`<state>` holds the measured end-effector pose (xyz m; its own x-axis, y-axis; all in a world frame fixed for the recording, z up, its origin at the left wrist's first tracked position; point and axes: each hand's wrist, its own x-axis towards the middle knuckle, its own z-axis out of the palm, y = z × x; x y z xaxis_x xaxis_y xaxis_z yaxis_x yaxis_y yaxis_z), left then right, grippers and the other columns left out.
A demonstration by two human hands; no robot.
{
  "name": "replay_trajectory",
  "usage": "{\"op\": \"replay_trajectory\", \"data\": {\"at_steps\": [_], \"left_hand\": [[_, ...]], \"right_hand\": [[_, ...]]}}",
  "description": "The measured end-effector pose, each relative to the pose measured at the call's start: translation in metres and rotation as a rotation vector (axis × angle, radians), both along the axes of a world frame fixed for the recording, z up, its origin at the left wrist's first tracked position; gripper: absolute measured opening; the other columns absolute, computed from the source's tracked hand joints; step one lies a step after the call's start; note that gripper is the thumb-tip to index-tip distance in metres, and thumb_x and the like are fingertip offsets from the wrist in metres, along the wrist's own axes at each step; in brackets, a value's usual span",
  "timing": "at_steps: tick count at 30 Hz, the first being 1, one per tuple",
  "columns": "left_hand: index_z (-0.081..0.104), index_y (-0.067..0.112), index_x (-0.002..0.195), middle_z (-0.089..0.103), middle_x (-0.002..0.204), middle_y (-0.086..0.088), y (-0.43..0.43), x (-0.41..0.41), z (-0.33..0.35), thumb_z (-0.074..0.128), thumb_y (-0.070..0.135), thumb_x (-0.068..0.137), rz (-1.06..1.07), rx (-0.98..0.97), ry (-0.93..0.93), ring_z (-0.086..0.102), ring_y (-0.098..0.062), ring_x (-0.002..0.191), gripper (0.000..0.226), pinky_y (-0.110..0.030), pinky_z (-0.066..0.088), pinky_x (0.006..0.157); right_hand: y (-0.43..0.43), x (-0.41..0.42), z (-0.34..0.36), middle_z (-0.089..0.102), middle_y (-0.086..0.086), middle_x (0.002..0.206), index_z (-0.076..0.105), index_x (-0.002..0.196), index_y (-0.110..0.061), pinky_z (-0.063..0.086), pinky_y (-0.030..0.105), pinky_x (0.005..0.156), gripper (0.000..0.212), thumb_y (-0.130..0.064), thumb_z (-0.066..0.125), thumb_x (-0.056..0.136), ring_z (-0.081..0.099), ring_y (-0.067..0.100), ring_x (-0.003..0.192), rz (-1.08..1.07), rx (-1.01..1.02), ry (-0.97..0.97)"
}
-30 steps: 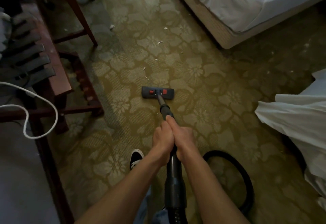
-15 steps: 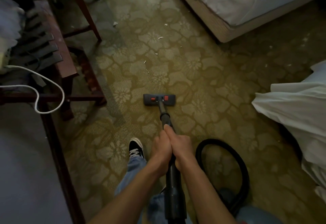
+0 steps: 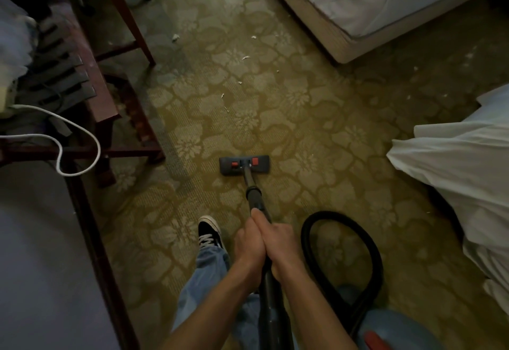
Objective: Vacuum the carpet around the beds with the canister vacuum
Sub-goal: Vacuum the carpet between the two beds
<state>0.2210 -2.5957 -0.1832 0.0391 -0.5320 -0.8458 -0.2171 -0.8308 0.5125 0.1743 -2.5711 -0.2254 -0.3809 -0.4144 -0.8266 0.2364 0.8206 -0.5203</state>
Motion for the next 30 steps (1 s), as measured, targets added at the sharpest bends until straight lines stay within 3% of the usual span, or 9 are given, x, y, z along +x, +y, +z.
{"op": "replay_trajectory", "data": {"at_steps": [3, 6, 9, 14, 16, 19, 23, 26, 30], "left_hand": [[0.062, 0.016, 0.069, 0.061, 0.07, -0.002, -0.016, -0.002, 0.007, 0.041, 0.04, 0.103, 0.008, 0.007, 0.037, 0.06, -0.02, 0.068, 0.047, -0.033, 0.046, 0.064], [0.066, 0.015, 0.081, 0.061, 0.084, -0.001, -0.045, -0.007, 0.007, 0.041, 0.05, 0.097, -0.021, 0.01, 0.061, 0.061, -0.023, 0.085, 0.046, -0.049, 0.052, 0.082], [0.062, 0.024, 0.056, 0.059, 0.068, -0.002, -0.085, -0.011, 0.001, 0.046, 0.054, 0.084, -0.008, -0.006, 0.046, 0.06, -0.026, 0.078, 0.044, -0.059, 0.053, 0.086], [0.06, 0.023, 0.055, 0.061, 0.069, -0.003, -0.167, -0.026, -0.006, 0.046, 0.05, 0.091, 0.017, -0.023, 0.045, 0.061, -0.027, 0.076, 0.047, -0.052, 0.054, 0.078], [0.062, 0.023, 0.047, 0.06, 0.06, 0.002, -0.202, -0.029, -0.012, 0.046, 0.046, 0.095, 0.032, -0.02, 0.054, 0.06, -0.025, 0.07, 0.056, -0.048, 0.053, 0.073], [0.059, 0.025, 0.04, 0.054, 0.051, 0.007, -0.254, -0.026, -0.027, 0.046, 0.045, 0.097, 0.014, -0.015, 0.046, 0.055, -0.022, 0.063, 0.061, -0.045, 0.047, 0.07], [0.067, 0.022, 0.052, 0.06, 0.063, -0.002, -0.312, -0.016, -0.051, 0.049, 0.065, 0.081, 0.018, 0.084, 0.078, 0.061, -0.029, 0.075, 0.054, -0.055, 0.054, 0.08], [0.069, 0.021, 0.073, 0.062, 0.08, -0.004, -0.342, -0.014, -0.047, 0.049, 0.064, 0.082, 0.005, 0.091, 0.098, 0.061, -0.029, 0.088, 0.049, -0.054, 0.053, 0.085], [0.067, 0.019, 0.065, 0.065, 0.067, -0.001, -0.363, -0.016, -0.033, 0.043, 0.052, 0.097, -0.012, -0.02, 0.034, 0.065, -0.022, 0.071, 0.052, -0.043, 0.053, 0.071]], "right_hand": [[-0.019, -0.005, 0.006, 0.077, 0.003, 0.071, 0.078, 0.071, -0.013, 0.064, 0.047, 0.078, 0.08, -0.091, 0.062, 0.058, 0.077, 0.024, 0.074, -0.013, 0.038, 0.074], [-0.049, -0.008, 0.009, 0.076, 0.003, 0.071, 0.075, 0.07, -0.012, 0.064, 0.047, 0.078, 0.072, -0.083, 0.062, 0.064, 0.076, 0.024, 0.073, 0.024, 0.001, 0.095], [-0.089, -0.021, 0.016, 0.074, 0.001, 0.068, 0.073, 0.066, -0.014, 0.062, 0.038, 0.072, 0.062, -0.075, 0.065, 0.074, 0.074, 0.019, 0.07, 0.031, -0.016, 0.141], [-0.174, -0.028, 0.0, 0.075, 0.0, 0.067, 0.075, 0.068, -0.014, 0.062, 0.038, 0.07, 0.067, -0.08, 0.063, 0.072, 0.075, 0.02, 0.07, 0.039, -0.033, 0.174], [-0.213, -0.03, -0.009, 0.072, -0.003, 0.063, 0.075, 0.065, -0.014, 0.059, 0.036, 0.065, 0.073, -0.086, 0.06, 0.073, 0.073, 0.019, 0.066, 0.032, -0.005, 0.178], [-0.26, -0.033, -0.007, 0.073, -0.001, 0.067, 0.073, 0.065, -0.015, 0.059, 0.034, 0.066, 0.061, -0.074, 0.064, 0.079, 0.073, 0.017, 0.069, 0.054, 0.008, 0.205], [-0.319, -0.03, -0.004, 0.075, 0.0, 0.07, 0.074, 0.068, -0.015, 0.063, 0.038, 0.075, 0.058, -0.072, 0.066, 0.079, 0.073, 0.019, 0.072, 0.075, 0.02, 0.199], [-0.349, -0.03, 0.001, 0.075, 0.0, 0.069, 0.074, 0.069, -0.014, 0.062, 0.037, 0.073, 0.059, -0.072, 0.067, 0.078, 0.074, 0.019, 0.071, 0.053, 0.033, 0.212], [-0.366, -0.03, 0.012, 0.075, 0.0, 0.065, 0.076, 0.066, -0.014, 0.064, 0.04, 0.075, 0.059, -0.071, 0.068, 0.079, 0.074, 0.018, 0.07, 0.031, 0.033, 0.192]]}}
